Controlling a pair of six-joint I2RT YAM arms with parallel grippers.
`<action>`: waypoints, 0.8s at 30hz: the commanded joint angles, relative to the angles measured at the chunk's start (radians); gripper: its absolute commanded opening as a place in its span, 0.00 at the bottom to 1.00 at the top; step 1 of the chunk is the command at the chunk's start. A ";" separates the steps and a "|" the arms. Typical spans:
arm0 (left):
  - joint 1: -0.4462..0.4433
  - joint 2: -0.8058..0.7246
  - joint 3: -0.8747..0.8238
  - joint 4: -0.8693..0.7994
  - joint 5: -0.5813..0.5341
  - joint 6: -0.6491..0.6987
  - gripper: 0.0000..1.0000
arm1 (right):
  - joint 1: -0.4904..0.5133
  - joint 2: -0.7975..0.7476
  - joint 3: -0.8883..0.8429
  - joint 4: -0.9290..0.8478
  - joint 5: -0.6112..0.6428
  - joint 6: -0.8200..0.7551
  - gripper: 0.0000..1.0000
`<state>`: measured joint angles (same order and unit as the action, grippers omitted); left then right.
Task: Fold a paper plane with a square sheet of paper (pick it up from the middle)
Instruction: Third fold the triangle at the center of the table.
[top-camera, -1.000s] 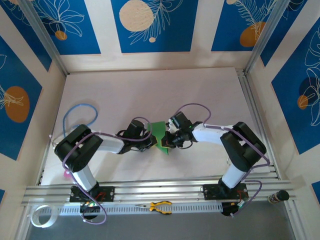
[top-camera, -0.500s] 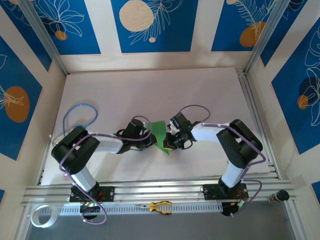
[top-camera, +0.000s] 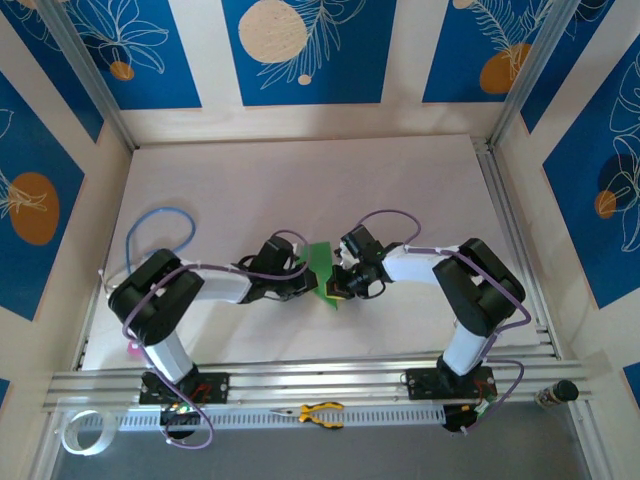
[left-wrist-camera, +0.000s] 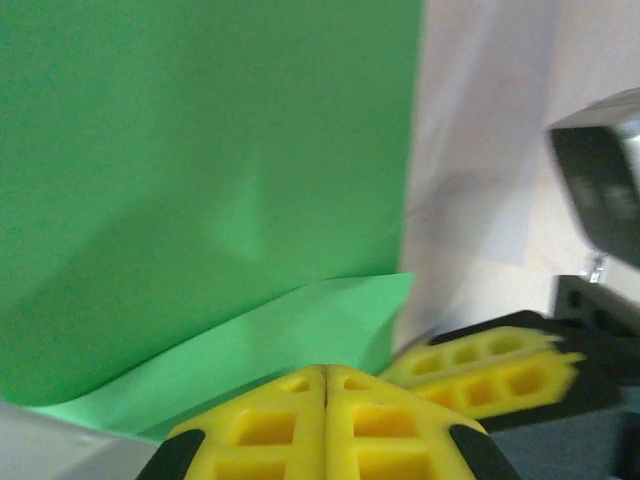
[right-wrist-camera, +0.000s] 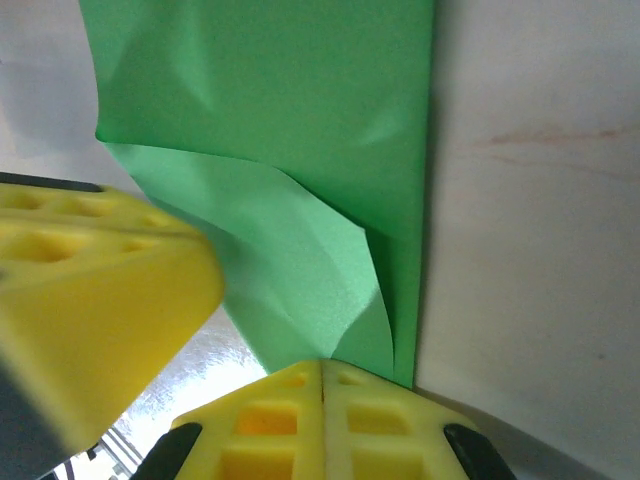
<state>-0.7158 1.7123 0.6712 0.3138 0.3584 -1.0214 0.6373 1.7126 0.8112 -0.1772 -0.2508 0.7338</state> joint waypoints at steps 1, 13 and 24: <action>0.007 0.029 0.031 -0.077 -0.039 0.060 0.03 | -0.008 0.045 -0.025 -0.085 0.050 -0.023 0.00; 0.144 0.038 0.021 -0.110 0.001 0.162 0.05 | 0.001 0.066 -0.014 -0.143 0.119 -0.076 0.00; 0.199 -0.047 0.028 -0.148 -0.011 0.157 0.05 | -0.001 0.026 -0.032 -0.091 0.090 -0.102 0.00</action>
<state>-0.5377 1.7077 0.6949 0.2180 0.3962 -0.8833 0.6373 1.7218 0.8234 -0.1925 -0.2470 0.6617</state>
